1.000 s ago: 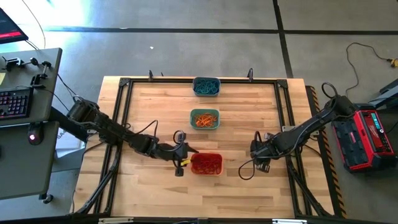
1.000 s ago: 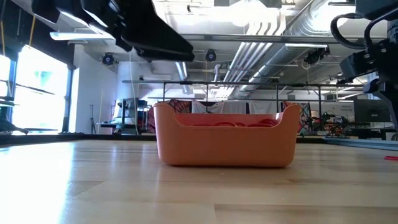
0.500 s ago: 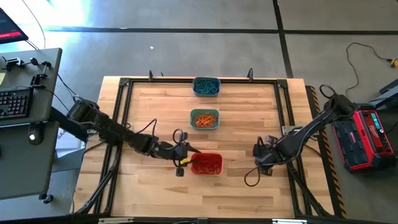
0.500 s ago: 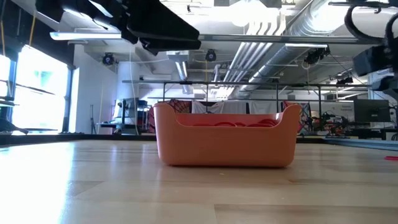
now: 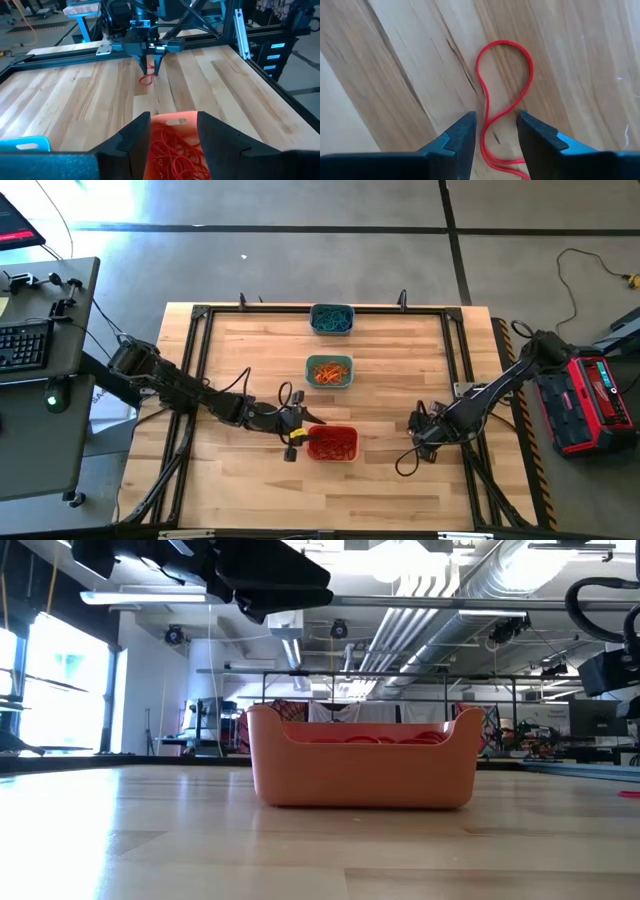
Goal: Sort rubber bands into baskets
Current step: Put the red rubber band into the orange bin
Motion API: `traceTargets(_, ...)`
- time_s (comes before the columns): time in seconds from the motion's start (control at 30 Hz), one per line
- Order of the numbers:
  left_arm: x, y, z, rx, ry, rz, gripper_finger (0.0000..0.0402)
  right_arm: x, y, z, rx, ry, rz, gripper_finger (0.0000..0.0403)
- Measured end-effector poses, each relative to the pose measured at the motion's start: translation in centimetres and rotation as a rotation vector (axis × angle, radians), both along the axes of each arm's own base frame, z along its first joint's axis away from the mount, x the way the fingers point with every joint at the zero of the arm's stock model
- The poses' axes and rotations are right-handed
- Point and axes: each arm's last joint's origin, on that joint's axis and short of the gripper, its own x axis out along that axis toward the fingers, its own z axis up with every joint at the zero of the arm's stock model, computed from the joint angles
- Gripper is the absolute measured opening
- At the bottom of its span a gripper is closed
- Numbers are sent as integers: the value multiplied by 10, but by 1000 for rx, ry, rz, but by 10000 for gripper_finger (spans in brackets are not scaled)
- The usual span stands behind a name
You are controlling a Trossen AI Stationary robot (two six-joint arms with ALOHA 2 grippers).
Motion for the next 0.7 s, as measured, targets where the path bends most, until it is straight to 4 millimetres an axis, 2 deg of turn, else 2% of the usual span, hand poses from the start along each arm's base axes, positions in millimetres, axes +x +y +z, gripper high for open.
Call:
traceTargets(0.13,-1,0,-1,0,16,-7,155,0,0,0,-2,1,8,111)
traceTargets(0.37,-1,0,-4,3,40,-12,155,0,0,0,-4,-4,55,9)
traceTargets(0.53,-1,0,-4,4,39,-13,155,5,5,8,-21,-31,81,10)
traceTargets(0.7,-1,-1,-4,-6,42,-21,155,20,18,33,-34,-142,154,3)
